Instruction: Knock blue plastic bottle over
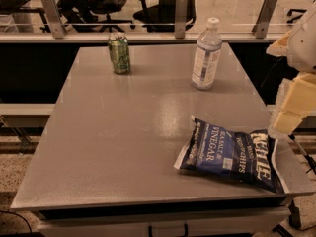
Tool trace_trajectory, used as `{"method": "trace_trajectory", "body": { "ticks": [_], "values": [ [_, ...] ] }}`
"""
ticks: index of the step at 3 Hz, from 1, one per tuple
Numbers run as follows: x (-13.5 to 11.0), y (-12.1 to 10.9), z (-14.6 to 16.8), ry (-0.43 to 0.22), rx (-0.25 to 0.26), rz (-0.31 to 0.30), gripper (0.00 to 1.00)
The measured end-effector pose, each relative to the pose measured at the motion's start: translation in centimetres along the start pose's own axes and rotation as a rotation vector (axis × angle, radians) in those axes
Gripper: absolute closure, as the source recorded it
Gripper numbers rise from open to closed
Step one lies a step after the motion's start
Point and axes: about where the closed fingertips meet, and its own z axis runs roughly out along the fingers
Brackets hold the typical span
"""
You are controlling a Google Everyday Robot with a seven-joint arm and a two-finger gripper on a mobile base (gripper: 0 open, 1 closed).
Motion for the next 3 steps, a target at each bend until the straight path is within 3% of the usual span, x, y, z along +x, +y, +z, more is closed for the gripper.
{"method": "trace_trajectory", "body": {
  "ticks": [2, 3],
  "values": [
    [-0.5, -1.2, 0.4, -0.035, -0.024, -0.007, 0.0],
    [-2.5, -5.0, 3.4, -0.116, -0.055, -0.012, 0.0]
  ]
}}
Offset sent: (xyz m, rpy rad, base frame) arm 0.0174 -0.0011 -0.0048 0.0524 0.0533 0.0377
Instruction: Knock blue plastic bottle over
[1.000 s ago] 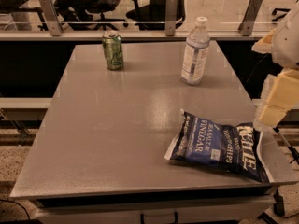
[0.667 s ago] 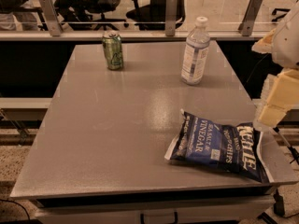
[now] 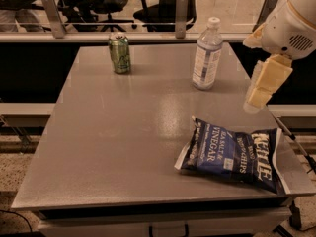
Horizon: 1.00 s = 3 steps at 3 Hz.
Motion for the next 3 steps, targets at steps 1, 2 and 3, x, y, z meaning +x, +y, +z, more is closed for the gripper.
{"method": "trace_trajectory", "body": {
  "ticks": [1, 2, 3],
  "values": [
    [-2.4, -5.7, 4.9, -0.095, -0.015, 0.024, 0.0],
    [-3.2, -10.1, 8.4, -0.162, 0.015, 0.109, 0.0],
    [-4.0, -13.4, 10.6, -0.234, 0.071, 0.199, 0.0]
  ]
}}
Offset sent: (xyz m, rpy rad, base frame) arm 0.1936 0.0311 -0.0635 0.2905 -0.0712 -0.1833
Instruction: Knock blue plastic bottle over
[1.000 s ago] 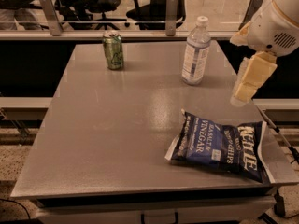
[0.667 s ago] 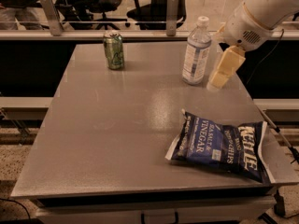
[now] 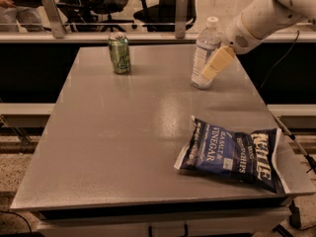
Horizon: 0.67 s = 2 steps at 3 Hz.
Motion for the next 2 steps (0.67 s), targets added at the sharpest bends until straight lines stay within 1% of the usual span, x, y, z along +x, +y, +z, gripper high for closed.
{"method": "trace_trajectory", "body": {
  "ticks": [1, 2],
  "values": [
    [-0.94, -0.99, 1.06, -0.059, 0.037, 0.037, 0.0],
    [-1.9, -1.46, 1.36, -0.137, 0.059, 0.068, 0.0]
  ]
}}
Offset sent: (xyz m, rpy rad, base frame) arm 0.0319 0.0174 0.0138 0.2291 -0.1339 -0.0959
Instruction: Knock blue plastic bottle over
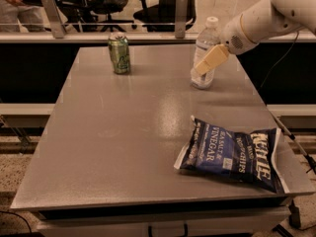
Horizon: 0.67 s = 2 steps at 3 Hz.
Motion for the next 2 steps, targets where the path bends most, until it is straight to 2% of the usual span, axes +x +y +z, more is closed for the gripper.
{"method": "trace_trajectory", "body": {
  "ticks": [1, 2],
  "values": [
    [-0.36, -0.32, 0.0, -0.063, 0.001, 0.028, 0.18],
    [-0.63, -0.41, -0.51, -0.103, -0.007, 0.042, 0.41]
  ]
}}
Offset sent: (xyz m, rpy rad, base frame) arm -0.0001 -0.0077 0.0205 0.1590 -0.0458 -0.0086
